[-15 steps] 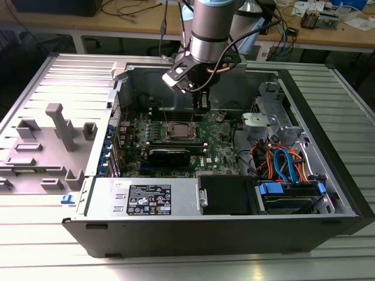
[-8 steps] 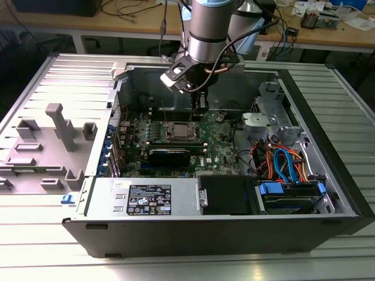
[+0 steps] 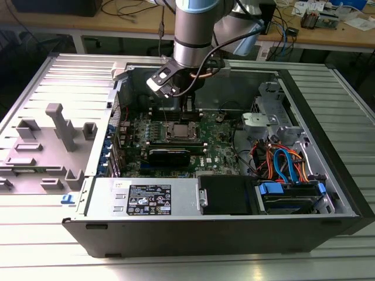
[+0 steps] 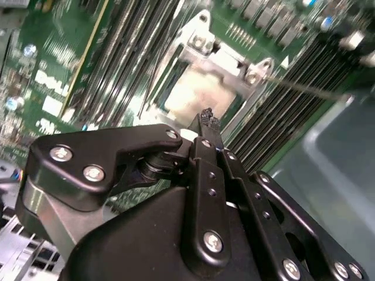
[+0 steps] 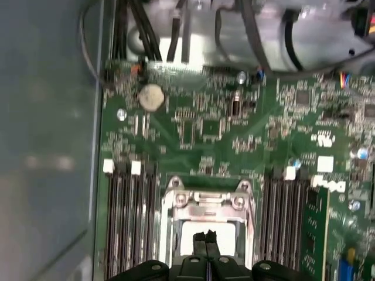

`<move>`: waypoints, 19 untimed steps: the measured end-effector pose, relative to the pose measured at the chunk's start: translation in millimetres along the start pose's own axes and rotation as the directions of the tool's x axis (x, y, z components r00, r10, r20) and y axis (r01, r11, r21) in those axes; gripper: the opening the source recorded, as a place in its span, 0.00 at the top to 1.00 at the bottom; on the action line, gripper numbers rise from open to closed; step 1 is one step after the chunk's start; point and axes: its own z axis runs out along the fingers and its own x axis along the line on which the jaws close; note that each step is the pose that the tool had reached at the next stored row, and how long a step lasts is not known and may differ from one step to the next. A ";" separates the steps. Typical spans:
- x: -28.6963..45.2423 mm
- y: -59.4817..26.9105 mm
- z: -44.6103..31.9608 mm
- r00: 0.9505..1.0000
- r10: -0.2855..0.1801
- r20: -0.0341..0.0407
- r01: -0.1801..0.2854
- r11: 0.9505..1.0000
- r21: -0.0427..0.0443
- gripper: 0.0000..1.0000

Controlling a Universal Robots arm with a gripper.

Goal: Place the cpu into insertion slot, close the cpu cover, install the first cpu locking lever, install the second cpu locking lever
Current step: 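Close the cpu cover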

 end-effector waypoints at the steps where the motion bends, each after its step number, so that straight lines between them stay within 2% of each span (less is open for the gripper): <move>1: 0.3 -5.0 1.5 1.000 0.000 0.000 0.000 1.000 0.000 0.89; 3: 0.9 -12.4 3.6 1.000 -0.001 -0.001 0.001 1.000 0.000 0.89; 9: 1.6 -25.8 6.7 1.000 -0.002 -0.001 0.002 1.000 0.000 0.89; 12: -0.7 -26.8 11.4 1.000 -0.015 -0.004 0.015 1.000 -0.001 0.89; 19: -0.2 -27.3 22.3 1.000 -0.016 -0.004 0.016 1.000 -0.001 0.89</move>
